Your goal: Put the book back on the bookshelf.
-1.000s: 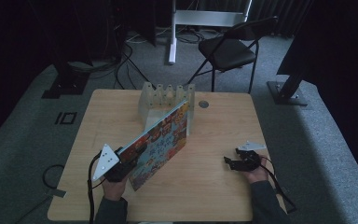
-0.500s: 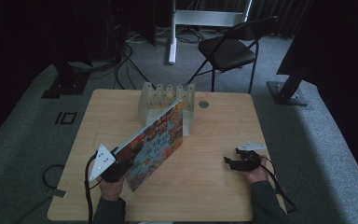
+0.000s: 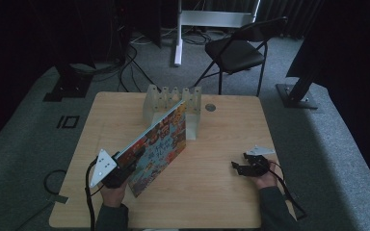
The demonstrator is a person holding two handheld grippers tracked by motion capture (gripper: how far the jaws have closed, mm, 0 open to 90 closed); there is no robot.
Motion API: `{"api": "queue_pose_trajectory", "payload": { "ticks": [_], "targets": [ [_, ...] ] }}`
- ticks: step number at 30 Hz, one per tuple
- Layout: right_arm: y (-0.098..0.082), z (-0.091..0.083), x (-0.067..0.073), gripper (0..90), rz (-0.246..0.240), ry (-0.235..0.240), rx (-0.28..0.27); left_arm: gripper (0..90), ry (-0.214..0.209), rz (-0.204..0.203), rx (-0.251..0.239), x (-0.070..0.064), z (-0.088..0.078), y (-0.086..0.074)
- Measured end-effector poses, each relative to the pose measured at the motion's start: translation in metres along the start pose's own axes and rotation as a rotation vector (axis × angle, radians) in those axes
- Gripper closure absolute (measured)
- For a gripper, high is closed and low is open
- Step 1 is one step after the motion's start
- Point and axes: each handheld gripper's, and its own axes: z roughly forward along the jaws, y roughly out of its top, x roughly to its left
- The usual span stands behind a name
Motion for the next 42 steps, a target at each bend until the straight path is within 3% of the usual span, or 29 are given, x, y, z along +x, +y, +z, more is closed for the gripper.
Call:
{"api": "queue_pose_trajectory", "payload": {
  "ticks": [42],
  "targets": [
    [0.0000,-0.0001,-0.0005,28.2,0.002,0.004,-0.001,79.5,0.076,-0.008,-0.006,0.0094,-0.0085,-0.0011]
  ]
}}
